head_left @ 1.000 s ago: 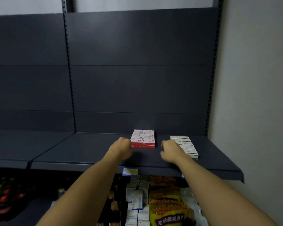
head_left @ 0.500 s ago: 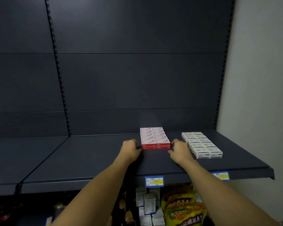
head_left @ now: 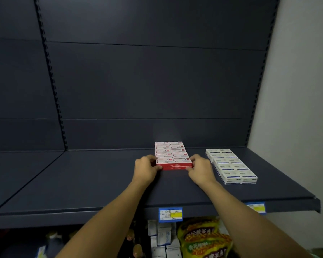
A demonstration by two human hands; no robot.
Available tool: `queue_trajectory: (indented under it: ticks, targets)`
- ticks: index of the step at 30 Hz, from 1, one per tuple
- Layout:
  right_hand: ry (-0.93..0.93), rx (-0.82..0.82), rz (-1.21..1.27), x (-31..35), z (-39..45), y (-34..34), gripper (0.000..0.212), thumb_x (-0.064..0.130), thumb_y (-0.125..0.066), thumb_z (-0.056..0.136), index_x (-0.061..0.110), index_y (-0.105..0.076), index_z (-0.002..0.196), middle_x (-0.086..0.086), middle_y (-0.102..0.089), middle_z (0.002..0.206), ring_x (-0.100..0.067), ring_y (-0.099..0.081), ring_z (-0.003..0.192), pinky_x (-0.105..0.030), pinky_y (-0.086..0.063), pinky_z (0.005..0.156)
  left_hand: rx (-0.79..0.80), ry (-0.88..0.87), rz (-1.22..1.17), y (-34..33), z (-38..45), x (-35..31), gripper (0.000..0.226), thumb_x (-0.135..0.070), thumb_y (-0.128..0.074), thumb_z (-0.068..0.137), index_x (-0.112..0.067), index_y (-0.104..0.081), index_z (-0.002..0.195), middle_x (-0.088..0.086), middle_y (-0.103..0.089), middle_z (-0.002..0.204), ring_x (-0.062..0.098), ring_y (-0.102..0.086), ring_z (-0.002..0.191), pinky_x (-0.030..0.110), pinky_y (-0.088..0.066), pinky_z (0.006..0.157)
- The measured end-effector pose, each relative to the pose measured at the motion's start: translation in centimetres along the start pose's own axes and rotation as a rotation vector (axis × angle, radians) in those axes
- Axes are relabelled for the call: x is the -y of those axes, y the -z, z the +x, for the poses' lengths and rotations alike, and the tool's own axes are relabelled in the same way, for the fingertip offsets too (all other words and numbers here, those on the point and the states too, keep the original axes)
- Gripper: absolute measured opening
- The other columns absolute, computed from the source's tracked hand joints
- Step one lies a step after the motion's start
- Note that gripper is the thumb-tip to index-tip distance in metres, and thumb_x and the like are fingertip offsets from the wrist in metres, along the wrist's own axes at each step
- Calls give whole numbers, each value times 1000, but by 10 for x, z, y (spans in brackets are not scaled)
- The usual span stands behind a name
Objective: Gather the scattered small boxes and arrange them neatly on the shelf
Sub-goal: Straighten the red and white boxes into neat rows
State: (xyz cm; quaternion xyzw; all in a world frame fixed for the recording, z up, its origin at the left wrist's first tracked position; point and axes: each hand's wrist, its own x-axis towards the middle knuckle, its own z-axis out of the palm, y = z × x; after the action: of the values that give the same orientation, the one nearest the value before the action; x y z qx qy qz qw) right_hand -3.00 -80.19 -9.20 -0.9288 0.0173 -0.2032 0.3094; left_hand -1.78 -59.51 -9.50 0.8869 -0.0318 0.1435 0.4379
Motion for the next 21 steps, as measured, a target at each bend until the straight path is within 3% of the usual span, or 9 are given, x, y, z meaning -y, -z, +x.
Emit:
queue_trajectory:
  ticks: [11,16,21]
  targets:
    - [-33,-26,54,-3,4,-5,20,12,-77,84,14,-64,100,-7,-72,89,-23,-69,84,-33,-56,75,-6,1,93,-1,-1,-1,40,-26,-77,88,-16,-69,126,1,-72,118,17,-66,112,35,-52,100]
    - [-100,-7,167,-3,3,-1,21,9,-78,83,12,-68,102,-5,-72,86,-17,-67,83,-24,-49,74,-35,0,166,4,-10,-7,31,-32,-77,88,-27,-73,118,-7,-75,110,12,-67,106,35,-55,93]
    - [-126,-1,213,1,-3,6,25,9,-80,81,9,-70,104,0,-68,74,-14,-64,78,-21,-45,75,-7,22,51,9,-15,-8,31,-21,-78,87,-19,-74,117,-2,-76,110,12,-69,106,31,-52,99]
